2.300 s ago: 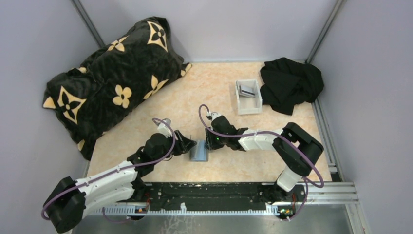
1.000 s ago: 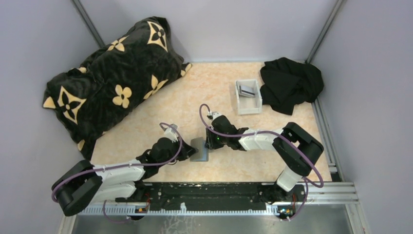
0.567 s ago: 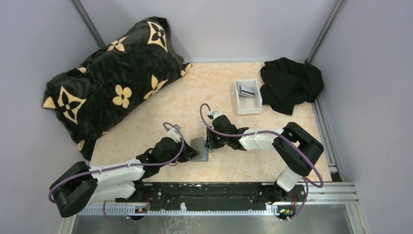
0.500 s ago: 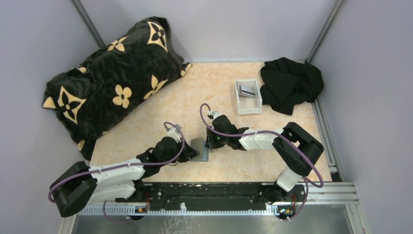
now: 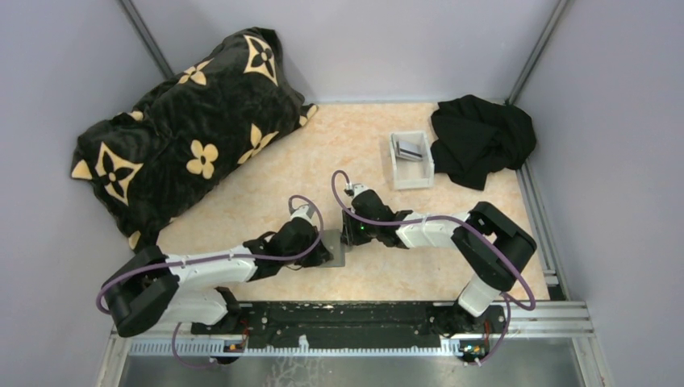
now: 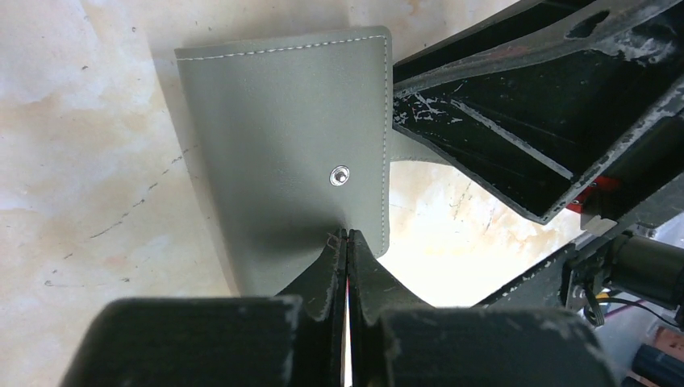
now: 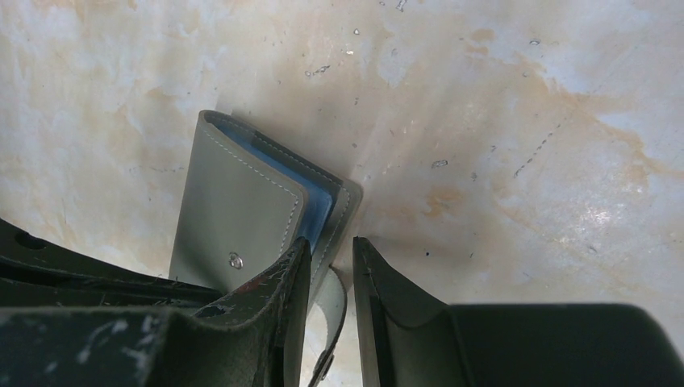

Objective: Put the credit cards into the card holder
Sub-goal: Close the card holder at the center of the board.

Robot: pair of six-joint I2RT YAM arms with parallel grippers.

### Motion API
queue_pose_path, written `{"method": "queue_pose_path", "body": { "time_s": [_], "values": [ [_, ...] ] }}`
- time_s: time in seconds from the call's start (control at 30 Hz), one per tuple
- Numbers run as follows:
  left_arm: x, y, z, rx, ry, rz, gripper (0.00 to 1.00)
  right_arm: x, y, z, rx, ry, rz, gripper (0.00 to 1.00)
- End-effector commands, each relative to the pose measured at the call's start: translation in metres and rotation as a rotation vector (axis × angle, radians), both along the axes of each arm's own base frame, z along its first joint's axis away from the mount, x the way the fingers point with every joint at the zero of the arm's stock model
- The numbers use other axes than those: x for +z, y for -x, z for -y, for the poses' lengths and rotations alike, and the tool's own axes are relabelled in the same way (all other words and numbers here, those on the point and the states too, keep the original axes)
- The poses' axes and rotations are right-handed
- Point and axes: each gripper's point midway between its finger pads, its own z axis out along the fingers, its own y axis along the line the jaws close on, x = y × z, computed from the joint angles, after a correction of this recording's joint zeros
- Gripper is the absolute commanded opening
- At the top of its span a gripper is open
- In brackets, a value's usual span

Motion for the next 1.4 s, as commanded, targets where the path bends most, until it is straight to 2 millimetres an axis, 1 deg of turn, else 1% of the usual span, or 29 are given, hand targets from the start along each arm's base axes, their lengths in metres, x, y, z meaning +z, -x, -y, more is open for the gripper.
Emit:
{"method": "queue_pose_path", "body": {
  "time_s": [0.0,0.23,0.53,0.93,1.37],
  "values": [
    [-0.013,0.005,-0.010,-0.011,-0.126,-0.033,0.01,-0.005,-0.004,0.013,-0.028,0.054,0.015,0.27],
    [-0.021,0.006,-0.015,-0.016,-0.209,-0.049,0.00,0.003,-0.009,0.018,-0.047,0.079,0.040,0.28],
    [-0.031,0.005,-0.017,-0.022,-0.244,-0.054,0.00,0.021,-0.012,0.023,-0.063,0.089,0.066,0.30],
    [-0.034,0.005,-0.017,-0.026,-0.253,-0.054,0.00,0.035,-0.003,0.026,-0.073,0.072,0.074,0.30],
    [-0.038,0.003,-0.016,-0.025,-0.269,-0.062,0.00,0.043,0.010,0.029,-0.068,0.037,0.068,0.30]
  ]
}}
